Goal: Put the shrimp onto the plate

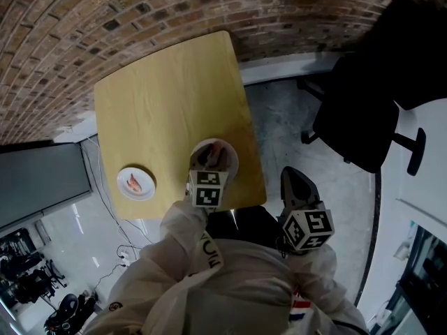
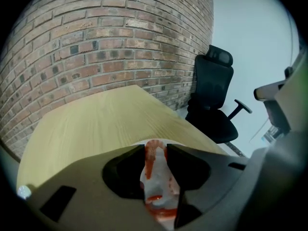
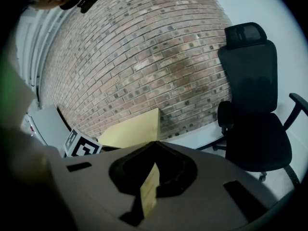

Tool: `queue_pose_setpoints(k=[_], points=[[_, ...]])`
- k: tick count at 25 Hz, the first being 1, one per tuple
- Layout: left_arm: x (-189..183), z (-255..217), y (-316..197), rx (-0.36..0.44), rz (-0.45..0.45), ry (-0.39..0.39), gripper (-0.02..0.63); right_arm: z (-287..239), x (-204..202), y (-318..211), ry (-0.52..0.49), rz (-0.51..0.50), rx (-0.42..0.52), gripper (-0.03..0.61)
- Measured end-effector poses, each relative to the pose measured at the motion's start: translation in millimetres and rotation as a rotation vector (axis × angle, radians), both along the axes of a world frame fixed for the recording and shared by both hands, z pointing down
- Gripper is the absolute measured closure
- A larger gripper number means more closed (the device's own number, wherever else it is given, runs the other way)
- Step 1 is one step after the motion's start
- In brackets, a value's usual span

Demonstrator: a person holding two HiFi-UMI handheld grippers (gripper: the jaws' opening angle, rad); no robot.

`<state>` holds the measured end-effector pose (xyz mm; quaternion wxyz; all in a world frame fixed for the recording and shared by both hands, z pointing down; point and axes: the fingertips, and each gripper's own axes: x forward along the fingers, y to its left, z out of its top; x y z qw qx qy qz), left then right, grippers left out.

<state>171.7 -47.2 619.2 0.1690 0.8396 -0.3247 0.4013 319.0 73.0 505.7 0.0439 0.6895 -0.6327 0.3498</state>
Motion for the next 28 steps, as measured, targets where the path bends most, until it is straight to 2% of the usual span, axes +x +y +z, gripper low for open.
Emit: queue_pose_setpoints(k=[11,28], points=[[-0.4,1.4,-0.5,-0.012,-0.044,0.020,0.466,7.1,4.4,2.1,-0.008,-0.004,-0.011,0.555],[-0.9,1.4,1.0,-0.003,-0.041,0.027,0.465,8.7,1.3,6.0,-0.002,-0.011,-0.019,0.555]])
